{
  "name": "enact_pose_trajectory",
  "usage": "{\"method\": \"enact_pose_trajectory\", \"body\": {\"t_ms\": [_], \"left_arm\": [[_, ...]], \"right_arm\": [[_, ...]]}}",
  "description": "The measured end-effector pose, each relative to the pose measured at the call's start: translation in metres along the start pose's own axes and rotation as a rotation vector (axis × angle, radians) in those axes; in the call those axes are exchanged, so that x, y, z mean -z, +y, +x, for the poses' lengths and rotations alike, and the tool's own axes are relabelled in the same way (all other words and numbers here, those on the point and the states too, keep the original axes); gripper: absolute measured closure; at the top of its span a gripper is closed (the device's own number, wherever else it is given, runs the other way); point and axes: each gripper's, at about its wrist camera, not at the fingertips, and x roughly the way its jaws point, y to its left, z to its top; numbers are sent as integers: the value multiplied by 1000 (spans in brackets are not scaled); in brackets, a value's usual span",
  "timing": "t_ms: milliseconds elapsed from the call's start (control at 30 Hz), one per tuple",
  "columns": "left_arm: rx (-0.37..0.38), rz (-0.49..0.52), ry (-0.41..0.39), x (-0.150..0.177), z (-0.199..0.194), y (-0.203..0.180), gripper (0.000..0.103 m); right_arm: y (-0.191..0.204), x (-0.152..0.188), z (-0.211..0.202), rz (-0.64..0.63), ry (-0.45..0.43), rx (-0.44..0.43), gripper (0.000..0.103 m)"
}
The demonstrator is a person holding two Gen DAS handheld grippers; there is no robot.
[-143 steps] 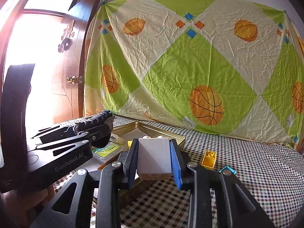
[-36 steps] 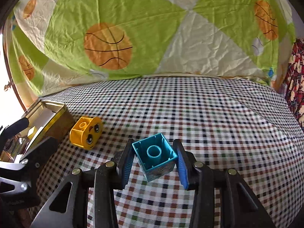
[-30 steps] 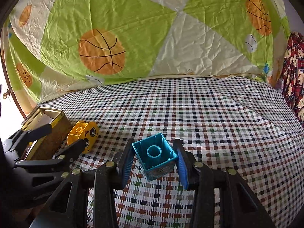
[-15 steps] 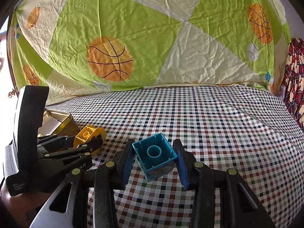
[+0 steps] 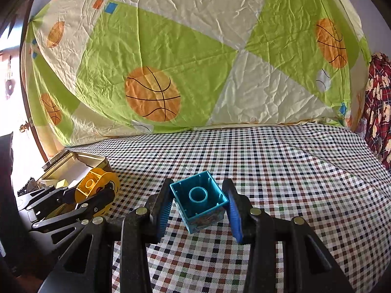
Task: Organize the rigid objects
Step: 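Lift the yellow brick with the left tool while the right tool lifts the blue cube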
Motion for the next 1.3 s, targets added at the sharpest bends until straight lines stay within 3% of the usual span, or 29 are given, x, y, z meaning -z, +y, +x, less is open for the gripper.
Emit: {"method": "enact_pose_trajectory", "body": {"t_ms": [333, 633, 1300], "left_arm": [[-1, -22, -78, 10, -30, 9, 72], [-1, -49, -130, 20, -50, 20, 72], [-5, -39, -220, 30, -78, 21, 72]], "right_arm": [[10, 5, -16, -14, -51, 11, 59], [32, 12, -40, -107, -153, 27, 59], [39, 16, -54, -121, -184, 20, 59]]}}
